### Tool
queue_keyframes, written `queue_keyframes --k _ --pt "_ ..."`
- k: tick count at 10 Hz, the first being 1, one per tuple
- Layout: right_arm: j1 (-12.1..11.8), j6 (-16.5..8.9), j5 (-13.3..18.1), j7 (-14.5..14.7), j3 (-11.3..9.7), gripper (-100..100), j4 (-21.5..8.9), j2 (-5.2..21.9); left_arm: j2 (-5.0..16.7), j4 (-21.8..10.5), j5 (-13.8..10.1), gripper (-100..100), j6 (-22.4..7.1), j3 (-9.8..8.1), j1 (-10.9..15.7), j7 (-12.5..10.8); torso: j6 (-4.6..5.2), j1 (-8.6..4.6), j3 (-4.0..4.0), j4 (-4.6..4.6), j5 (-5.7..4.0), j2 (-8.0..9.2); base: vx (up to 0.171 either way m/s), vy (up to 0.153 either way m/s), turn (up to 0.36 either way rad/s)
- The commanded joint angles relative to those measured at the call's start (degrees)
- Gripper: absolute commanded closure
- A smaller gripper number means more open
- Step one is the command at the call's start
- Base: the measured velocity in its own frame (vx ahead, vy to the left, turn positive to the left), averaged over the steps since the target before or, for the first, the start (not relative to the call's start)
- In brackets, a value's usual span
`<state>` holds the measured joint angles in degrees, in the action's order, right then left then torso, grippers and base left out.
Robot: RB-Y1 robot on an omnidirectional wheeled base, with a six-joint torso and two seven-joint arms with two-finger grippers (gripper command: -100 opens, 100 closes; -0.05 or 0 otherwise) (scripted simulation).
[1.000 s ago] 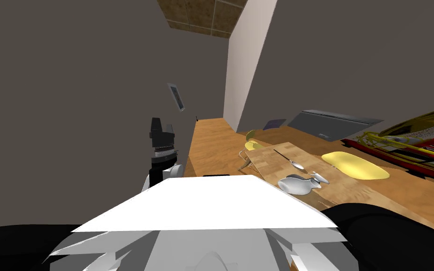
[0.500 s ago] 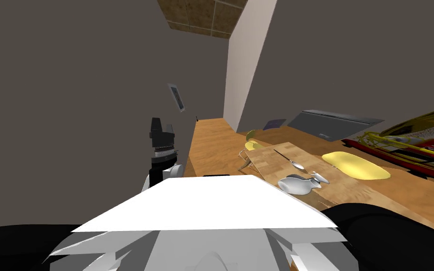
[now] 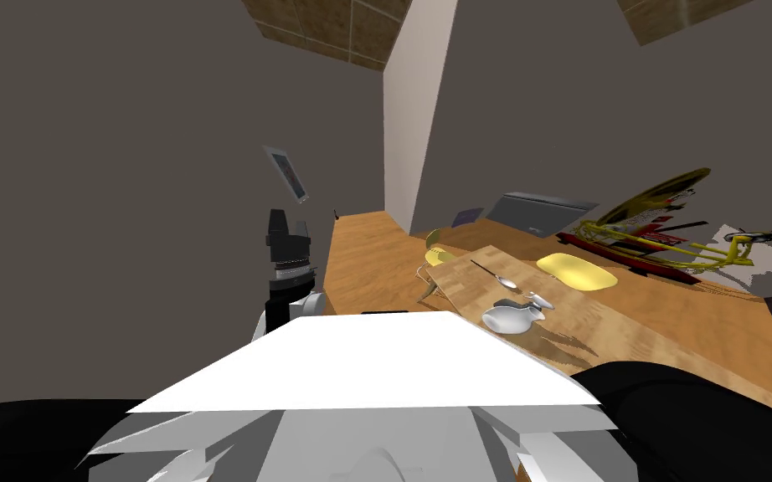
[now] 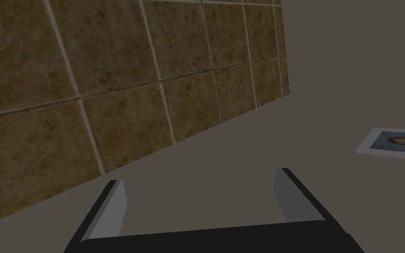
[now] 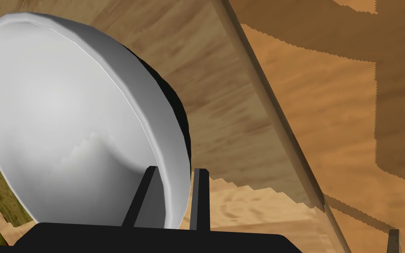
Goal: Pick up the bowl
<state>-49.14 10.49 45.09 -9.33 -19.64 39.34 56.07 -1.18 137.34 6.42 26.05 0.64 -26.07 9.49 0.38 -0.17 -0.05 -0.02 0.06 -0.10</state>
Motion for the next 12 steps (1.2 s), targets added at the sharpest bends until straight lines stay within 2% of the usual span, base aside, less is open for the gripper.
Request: queue_keyframes --k 1,2,3,4,5,6,7,8,10,11,12 --pt "0.1 0.1 2.5 -0.3 0.9 100 0.4 0.0 0.0 0.0 0.0 0 0.0 0.00 0.0 0.0 0.00 0.00 0.00 0.00 0.00 0.00 0.078 -0.026 -0.191" --pt "-0.2 0.2 4.4 -1.0 2.6 100 2.1 0.6 0.0 0.0 0.0 0 0.0 0.01 0.0 0.0 -0.07 0.05 0.02 0.01 0.02 0.03 0.108 -0.033 -0.296" --pt "-0.2 0.2 6.1 -1.0 2.6 100 2.1 0.6 0.0 0.0 0.0 0 0.0 0.00 0.0 0.0 -0.01 0.05 -0.03 -0.01 0.06 -0.05 0.087 -0.025 -0.163" --pt "-0.5 0.3 7.9 -1.7 4.3 100 3.7 1.1 0.0 0.0 0.0 0 0.0 0.01 0.0 0.0 -0.08 0.10 -0.01 0.00 0.08 -0.01 0.115 -0.029 -0.322" --pt "-0.5 0.3 9.6 -1.7 4.3 100 3.7 1.1 0.0 0.0 0.0 0 0.0 0.00 0.0 0.0 -0.01 0.12 -0.05 -0.02 0.10 -0.09 0.099 -0.016 -0.179" --pt "-0.7 0.3 11.4 -2.5 6.0 100 5.3 1.7 0.0 0.0 0.0 0 0.0 0.01 0.0 0.0 -0.09 0.16 -0.05 -0.03 0.13 -0.06 0.117 -0.026 -0.322" --pt "-0.7 0.3 13.1 -2.5 6.0 100 5.3 1.7 0.0 0.0 0.0 0 0.0 0.00 0.0 0.0 -0.02 0.16 -0.08 -0.05 0.15 -0.12 0.091 -0.021 -0.167" --pt "-1.0 0.4 14.8 -3.2 7.6 100 6.9 2.2 0.0 0.0 0.0 0 0.0 0.01 0.0 0.0 -0.12 0.17 -0.07 -0.05 0.18 -0.07 0.116 -0.031 -0.330" --pt "-1.0 0.4 17.2 -3.2 7.6 100 6.9 2.2 0.0 0.0 0.0 0 0.0 0.01 0.0 0.0 -0.15 0.23 -0.09 -0.07 0.21 -0.10 0.065 -0.005 -0.068" --pt "-1.2 0.5 19.4 -3.9 9.3 100 8.6 2.8 0.0 0.0 0.0 0 0.0 0.01 0.0 0.0 -0.22 0.27 -0.03 -0.05 0.25 0.01 0.067 -0.011 -0.306" --pt "-1.2 0.5 20.9 -3.9 9.3 100 8.6 2.8 0.0 0.0 0.0 0 0.0 0.00 0.0 0.0 0.00 0.31 -0.05 -0.10 0.27 0.01 0.075 -0.004 -0.196"
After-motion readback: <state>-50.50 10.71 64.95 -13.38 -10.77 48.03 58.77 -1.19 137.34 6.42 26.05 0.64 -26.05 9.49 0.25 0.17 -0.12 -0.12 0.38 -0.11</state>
